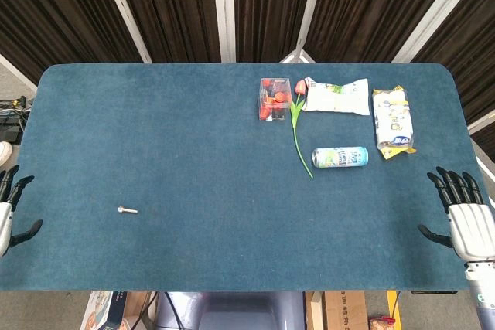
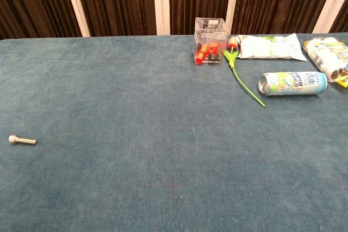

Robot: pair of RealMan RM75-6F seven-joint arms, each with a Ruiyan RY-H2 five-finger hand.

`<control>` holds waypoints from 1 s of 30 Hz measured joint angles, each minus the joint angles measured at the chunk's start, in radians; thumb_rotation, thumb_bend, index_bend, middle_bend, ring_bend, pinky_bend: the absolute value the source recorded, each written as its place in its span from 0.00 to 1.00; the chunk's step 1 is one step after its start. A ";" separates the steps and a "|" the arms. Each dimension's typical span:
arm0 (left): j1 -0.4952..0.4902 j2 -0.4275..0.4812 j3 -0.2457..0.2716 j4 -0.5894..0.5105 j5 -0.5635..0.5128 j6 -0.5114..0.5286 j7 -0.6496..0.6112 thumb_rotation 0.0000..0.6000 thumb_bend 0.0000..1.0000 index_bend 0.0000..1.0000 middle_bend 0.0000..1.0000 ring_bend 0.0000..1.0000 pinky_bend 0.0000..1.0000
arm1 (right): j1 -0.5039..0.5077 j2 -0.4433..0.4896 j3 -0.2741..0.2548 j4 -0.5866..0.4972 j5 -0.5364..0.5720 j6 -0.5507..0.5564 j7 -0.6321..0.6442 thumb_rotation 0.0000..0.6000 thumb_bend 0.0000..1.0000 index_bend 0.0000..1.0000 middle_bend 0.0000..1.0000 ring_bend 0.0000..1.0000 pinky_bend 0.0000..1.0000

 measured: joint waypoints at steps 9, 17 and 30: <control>-0.092 0.004 -0.028 -0.032 -0.046 -0.126 0.159 1.00 0.35 0.24 0.03 0.00 0.00 | -0.003 0.002 0.007 -0.003 0.015 0.002 0.009 1.00 0.10 0.12 0.10 0.09 0.00; -0.199 -0.003 -0.046 -0.105 -0.113 -0.273 0.330 1.00 0.36 0.27 0.05 0.00 0.00 | -0.003 -0.001 0.008 -0.001 0.020 -0.001 0.003 1.00 0.10 0.12 0.10 0.09 0.00; -0.302 -0.161 -0.025 -0.131 -0.227 -0.325 0.604 1.00 0.36 0.32 0.07 0.00 0.00 | 0.000 -0.007 0.011 0.001 0.032 -0.012 -0.007 1.00 0.10 0.12 0.10 0.09 0.00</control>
